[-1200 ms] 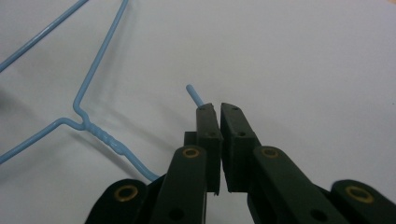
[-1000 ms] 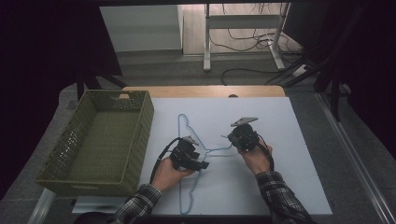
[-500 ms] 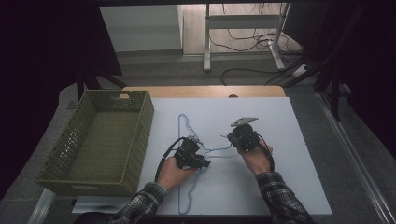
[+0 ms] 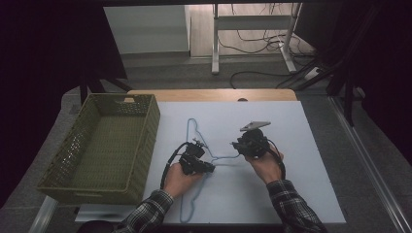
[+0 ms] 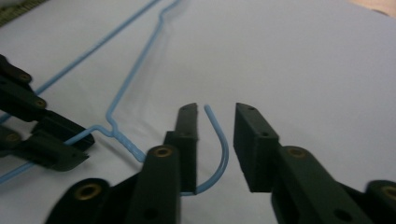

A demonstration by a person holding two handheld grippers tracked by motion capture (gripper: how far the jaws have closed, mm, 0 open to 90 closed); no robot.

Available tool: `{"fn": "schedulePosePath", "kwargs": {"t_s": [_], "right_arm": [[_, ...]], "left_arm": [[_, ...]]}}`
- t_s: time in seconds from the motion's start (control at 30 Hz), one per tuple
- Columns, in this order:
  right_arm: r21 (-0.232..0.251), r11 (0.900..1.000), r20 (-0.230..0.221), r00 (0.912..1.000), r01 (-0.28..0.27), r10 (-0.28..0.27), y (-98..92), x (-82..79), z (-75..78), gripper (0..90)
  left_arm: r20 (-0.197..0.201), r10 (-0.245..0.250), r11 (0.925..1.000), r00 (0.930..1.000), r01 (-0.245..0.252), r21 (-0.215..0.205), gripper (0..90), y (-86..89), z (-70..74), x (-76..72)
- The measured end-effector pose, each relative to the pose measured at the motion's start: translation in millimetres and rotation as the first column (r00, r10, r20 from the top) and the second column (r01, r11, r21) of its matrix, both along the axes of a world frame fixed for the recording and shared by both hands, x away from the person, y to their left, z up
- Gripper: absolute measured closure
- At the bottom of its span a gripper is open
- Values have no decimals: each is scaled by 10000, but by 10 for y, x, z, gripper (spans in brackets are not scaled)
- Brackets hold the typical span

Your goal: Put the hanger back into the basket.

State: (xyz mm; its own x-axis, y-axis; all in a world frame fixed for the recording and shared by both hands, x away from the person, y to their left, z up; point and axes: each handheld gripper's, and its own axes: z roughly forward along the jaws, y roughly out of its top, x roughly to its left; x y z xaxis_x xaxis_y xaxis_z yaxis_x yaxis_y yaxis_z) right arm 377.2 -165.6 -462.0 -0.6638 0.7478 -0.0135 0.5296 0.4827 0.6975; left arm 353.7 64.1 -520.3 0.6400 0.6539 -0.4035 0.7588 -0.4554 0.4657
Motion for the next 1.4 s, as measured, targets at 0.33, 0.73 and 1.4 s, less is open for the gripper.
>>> {"fn": "schedulePosePath", "kwargs": {"t_s": [0.33, 0.73, 1.4], "right_arm": [[866, 9958, 500, 9985, -286, 243, -302, -289, 441, 417], [1249, 9909, 397, 9982, -505, 459, -472, -420, 406, 396], [2241, 9362, 1584, 9580, -2708, 2392, 193, -520, 408, 576]], "left_arm": [[-201, 810, 9902, 9965, -828, -1125, 867, 236, 170, 30], [-354, 776, 9503, 9964, -847, -2997, 870, 457, 405, 36], [-342, 77, 9100, 9994, -212, -4140, 869, 461, 541, -120]]}}
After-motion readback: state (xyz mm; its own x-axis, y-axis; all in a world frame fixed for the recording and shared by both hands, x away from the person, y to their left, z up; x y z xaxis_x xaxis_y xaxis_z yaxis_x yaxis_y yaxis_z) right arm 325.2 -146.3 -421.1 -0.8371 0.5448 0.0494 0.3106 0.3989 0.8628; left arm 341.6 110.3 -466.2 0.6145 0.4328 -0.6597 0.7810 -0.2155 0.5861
